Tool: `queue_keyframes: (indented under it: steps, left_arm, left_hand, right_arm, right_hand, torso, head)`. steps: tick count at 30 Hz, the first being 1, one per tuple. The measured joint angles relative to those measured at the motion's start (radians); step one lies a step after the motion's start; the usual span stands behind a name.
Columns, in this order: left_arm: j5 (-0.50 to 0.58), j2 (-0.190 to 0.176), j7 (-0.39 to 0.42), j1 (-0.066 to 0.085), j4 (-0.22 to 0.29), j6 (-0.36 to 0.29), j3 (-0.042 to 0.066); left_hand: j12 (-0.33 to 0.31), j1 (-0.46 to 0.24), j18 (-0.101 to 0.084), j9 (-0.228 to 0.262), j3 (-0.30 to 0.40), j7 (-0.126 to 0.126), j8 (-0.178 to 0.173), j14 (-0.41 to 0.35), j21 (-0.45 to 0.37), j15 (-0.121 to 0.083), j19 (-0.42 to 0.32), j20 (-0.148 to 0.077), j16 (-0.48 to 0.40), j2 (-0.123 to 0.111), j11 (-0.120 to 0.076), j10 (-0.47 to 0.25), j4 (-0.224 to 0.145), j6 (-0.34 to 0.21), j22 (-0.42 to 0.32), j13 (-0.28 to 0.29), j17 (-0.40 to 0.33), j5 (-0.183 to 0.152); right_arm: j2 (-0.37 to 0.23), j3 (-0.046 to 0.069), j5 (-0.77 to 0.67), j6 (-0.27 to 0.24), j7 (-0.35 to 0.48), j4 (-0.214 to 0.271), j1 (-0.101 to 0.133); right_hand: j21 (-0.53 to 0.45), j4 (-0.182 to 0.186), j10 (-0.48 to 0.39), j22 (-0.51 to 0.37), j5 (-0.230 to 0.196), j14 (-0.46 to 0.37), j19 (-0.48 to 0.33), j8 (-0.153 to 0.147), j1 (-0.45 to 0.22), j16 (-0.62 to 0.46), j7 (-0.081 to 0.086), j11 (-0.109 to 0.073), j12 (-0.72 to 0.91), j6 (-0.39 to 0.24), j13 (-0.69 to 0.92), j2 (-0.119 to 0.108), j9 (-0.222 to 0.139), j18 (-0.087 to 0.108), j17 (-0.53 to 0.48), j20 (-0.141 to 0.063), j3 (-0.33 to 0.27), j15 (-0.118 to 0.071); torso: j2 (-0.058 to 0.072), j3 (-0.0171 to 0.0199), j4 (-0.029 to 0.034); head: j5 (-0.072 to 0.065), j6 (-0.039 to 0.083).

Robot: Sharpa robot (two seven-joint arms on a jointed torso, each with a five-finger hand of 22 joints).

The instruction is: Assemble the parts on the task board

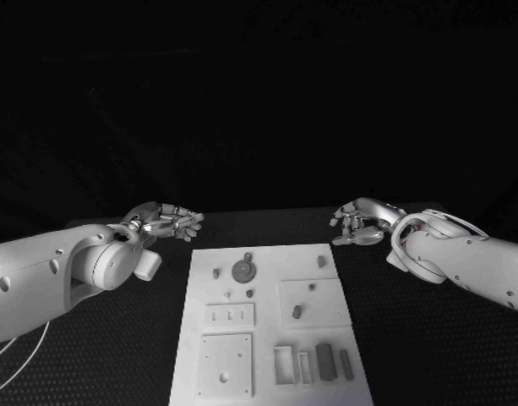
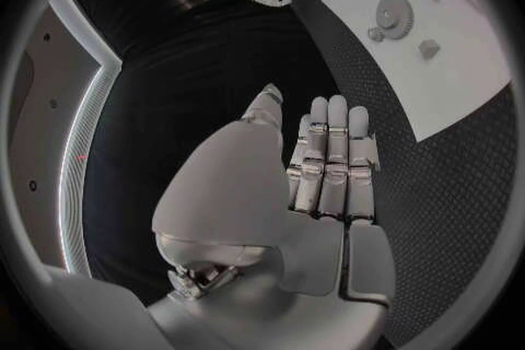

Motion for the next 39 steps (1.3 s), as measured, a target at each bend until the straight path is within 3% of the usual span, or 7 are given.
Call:
queue_keyframes:
  steps: [6,14,27,39]
  left_arm:
    - [0.000,0.001,0.001,-0.004,-0.002,0.003,0.000]
    - [0.000,0.001,0.001,-0.006,-0.001,0.007,0.000]
    - [-0.001,-0.003,0.001,-0.007,0.000,0.010,0.000]
    - [-0.002,-0.005,0.001,-0.007,0.003,0.012,0.000]
  left_hand:
    - [0.000,0.000,0.000,0.000,-0.003,0.000,-0.004,0.000,0.000,0.000,0.000,0.000,0.000,0.000,0.004,-0.004,-0.002,0.000,0.000,0.000,0.000,0.000]
    - [0.000,0.000,0.000,0.001,-0.003,0.000,-0.004,0.000,0.000,0.000,0.000,0.000,0.000,0.000,0.004,-0.004,-0.002,0.000,-0.001,0.000,0.001,0.000]
    - [0.000,0.000,-0.001,0.001,-0.003,0.000,-0.004,0.000,0.000,0.000,0.000,0.000,0.000,0.000,0.004,-0.004,-0.003,0.000,-0.001,0.000,0.001,0.000]
    - [0.000,0.000,-0.003,0.002,-0.003,0.000,-0.004,0.000,0.000,0.000,0.000,0.000,0.000,0.000,0.004,-0.004,-0.003,0.000,-0.001,0.000,0.002,0.000]
  right_arm:
    - [0.029,-0.003,-0.004,0.019,0.002,-0.036,-0.028]
    - [0.064,-0.008,-0.018,0.035,0.005,-0.087,-0.068]
    - [0.063,-0.010,-0.031,0.058,0.012,-0.086,-0.074]
    - [0.082,-0.011,-0.035,0.066,0.019,-0.084,-0.089]
  right_hand:
    - [0.000,-0.009,-0.027,0.000,0.011,-0.016,-0.014,-0.014,0.000,0.000,0.012,0.002,0.012,-0.013,0.000,0.000,-0.007,-0.001,-0.003,0.001,-0.016,0.006]
    - [0.000,-0.011,-0.034,0.000,0.011,-0.019,-0.018,-0.014,0.003,0.004,0.006,0.002,0.023,-0.028,0.000,0.003,-0.010,-0.001,-0.003,0.003,-0.019,0.006]
    - [0.000,-0.033,-0.046,0.000,0.035,-0.030,-0.025,-0.014,0.035,0.008,-0.001,0.000,0.038,-0.025,-0.001,0.024,-0.009,-0.001,-0.005,0.011,0.003,0.006]
    - [0.000,-0.039,-0.046,0.000,0.019,-0.030,-0.028,0.007,0.043,0.018,-0.015,0.000,0.050,0.016,-0.005,0.032,-0.005,0.000,-0.006,0.014,0.009,0.006]
  torso:
    - [0.000,0.0000,0.0014]
    - [0.001,-0.0017,0.0034]
    - [0.000,-0.0045,0.0007]
    - [0.000,-0.0046,0.0015]
  head:
    - [0.000,-0.004]
    - [0.001,-0.011]
    - [0.009,-0.022]
    - [0.009,-0.025]
